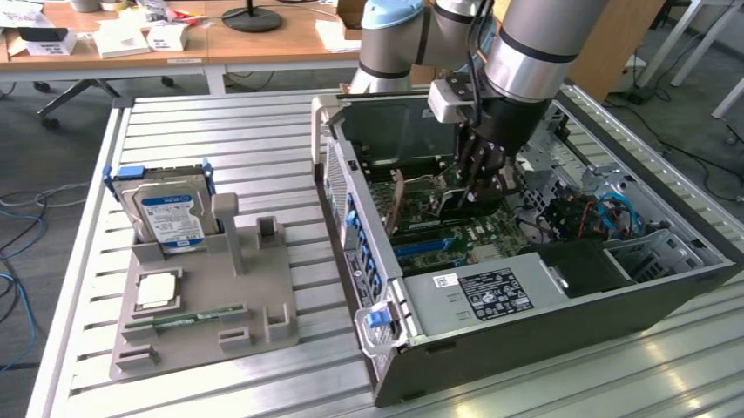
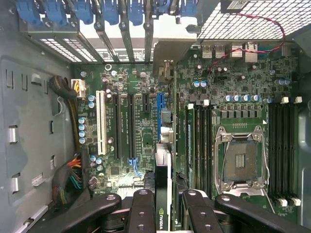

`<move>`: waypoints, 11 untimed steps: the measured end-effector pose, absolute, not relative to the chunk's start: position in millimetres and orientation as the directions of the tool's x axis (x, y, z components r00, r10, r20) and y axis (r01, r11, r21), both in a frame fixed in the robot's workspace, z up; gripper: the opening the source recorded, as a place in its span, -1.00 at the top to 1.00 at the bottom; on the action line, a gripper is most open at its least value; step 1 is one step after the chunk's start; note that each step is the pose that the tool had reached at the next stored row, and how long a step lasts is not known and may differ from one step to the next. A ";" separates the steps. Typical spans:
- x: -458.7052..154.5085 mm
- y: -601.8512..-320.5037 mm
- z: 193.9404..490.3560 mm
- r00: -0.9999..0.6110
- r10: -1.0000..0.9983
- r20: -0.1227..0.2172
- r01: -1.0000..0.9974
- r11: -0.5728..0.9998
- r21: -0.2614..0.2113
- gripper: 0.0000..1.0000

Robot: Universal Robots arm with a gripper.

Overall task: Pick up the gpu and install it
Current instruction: 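Insert the gpu into the slot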

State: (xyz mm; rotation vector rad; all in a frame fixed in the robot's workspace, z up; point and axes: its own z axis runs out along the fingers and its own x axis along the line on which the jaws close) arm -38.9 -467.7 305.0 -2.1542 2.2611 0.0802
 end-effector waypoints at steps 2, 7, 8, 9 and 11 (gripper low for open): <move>-38.9 -467.6 304.1 -0.049 -0.998 -0.049 -0.999 0.048 0.025 0.47; -39.0 -467.7 297.7 -0.049 -0.998 -0.048 -0.999 0.048 0.025 0.47; -39.0 -467.7 296.1 -0.049 -0.998 -0.048 -0.999 0.048 0.025 0.47; -39.0 -467.7 294.6 -0.049 -0.998 -0.048 -0.999 0.048 0.025 0.47; -39.1 -467.7 291.7 -0.049 -0.998 -0.048 -0.999 0.048 0.025 0.47</move>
